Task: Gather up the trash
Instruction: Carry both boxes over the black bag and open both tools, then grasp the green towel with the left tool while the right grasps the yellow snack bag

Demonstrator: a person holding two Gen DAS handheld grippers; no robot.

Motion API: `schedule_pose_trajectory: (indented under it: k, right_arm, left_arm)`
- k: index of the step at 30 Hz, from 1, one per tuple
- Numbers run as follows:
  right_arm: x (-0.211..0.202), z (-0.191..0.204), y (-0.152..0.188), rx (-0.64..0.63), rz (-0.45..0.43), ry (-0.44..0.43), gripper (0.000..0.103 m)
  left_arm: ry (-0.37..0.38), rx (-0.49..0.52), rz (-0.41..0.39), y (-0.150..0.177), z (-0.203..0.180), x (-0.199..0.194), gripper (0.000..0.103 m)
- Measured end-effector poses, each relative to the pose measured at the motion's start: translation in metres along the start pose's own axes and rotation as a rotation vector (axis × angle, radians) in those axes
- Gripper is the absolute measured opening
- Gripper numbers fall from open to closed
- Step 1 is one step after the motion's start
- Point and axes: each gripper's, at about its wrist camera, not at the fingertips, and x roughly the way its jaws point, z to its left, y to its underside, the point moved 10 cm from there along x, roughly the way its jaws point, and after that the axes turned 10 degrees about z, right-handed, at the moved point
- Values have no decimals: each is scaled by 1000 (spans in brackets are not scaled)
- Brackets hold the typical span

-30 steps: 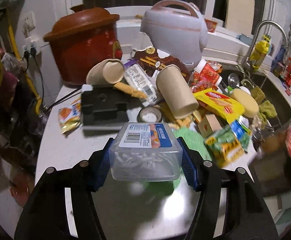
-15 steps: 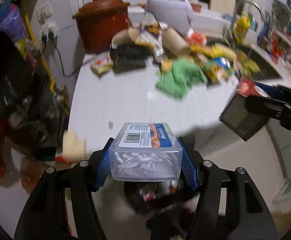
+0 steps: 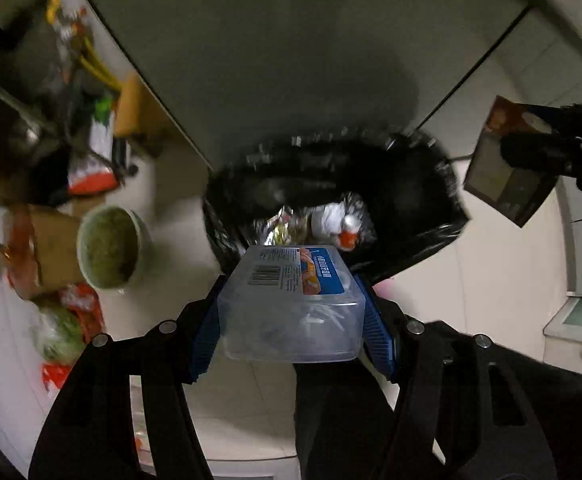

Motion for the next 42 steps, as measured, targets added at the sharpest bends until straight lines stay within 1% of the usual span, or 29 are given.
schedule_pose_trajectory:
  k: [1,3,4,5,8,11,12,13,14,15,16,17,18,19,21,24,27,29,31,33,34,38,40,41,42]
  right_arm:
    - [21,-9,0,22,11,6,51]
    - [57,-23,-2,38,40,25,51]
    - [77,-30,-4,41,51,40,51]
    - [97,-36,-4,35,66,57,51]
    - [138,-54,-1,36,112,89,51]
    - [182,-68,1,27,159,131,53]
    - [190,-71,2,24,165,146,62]
    - [195,-73,2,22,162,172,67]
    - [198,-75,1,21,156,196,76]
    - [201,-78,-1,21,148,218,80]
    - [202,-79,-2,23,144,220,80]
    - [201,-80,-3,31,143,223,80]
    - [201,-80,-4,37,141,225,84]
    - [199,-80,-5,40,137,222,84]
    - [193,-81,-6,35,131,226,84]
    - [180,-80,-11,26,108,226,84]
    - [157,-81,-14,35,75,219,84]
    - [136,-80,-14,47,50,217,84]
    - [102,-75,-14,55,11,203,84]
    - [65,-65,-14,55,-35,189,84]
    - [45,-60,-15,54,-58,177,84]
    - [-45,-37,-18,32,-175,139,84]
    - [-98,-23,-21,18,-255,117,84]
    - [-130,-14,-24,7,-311,100,85]
    - [-155,-9,-28,1,-364,101,89]
  left_arm:
    - [-7,-13,11,-5,1,25,60]
    - [-1,-24,19,-10,1,57,60]
    - [-12,-25,24,-16,1,79,60]
    - [-15,-24,31,-22,3,93,60]
    - [-32,-28,55,-37,8,137,60]
    - [-59,-21,83,-45,11,168,60]
    - [-73,-15,88,-47,12,175,62]
    - [-93,-8,93,-49,14,179,66]
    - [-109,-2,93,-49,15,183,70]
    - [-119,1,86,-50,16,185,77]
    - [-132,4,80,-51,16,186,80]
    - [-145,5,79,-52,17,185,80]
    - [-147,2,77,-52,17,185,81]
    - [-141,1,73,-53,17,185,82]
    - [-153,8,66,-54,17,178,84]
    - [-167,30,45,-58,15,167,86]
    - [-172,19,20,-61,18,147,86]
    - [-167,16,7,-60,15,130,86]
    - [-168,29,-17,-58,12,108,86]
    - [-179,42,-46,-53,9,75,86]
    - [-168,43,-61,-50,8,58,86]
    - [-124,33,-137,-38,8,-30,86]
    - [-103,38,-191,-34,4,-76,86]
    - [-84,42,-240,-33,1,-106,86]
    - [-80,41,-281,-34,1,-129,89]
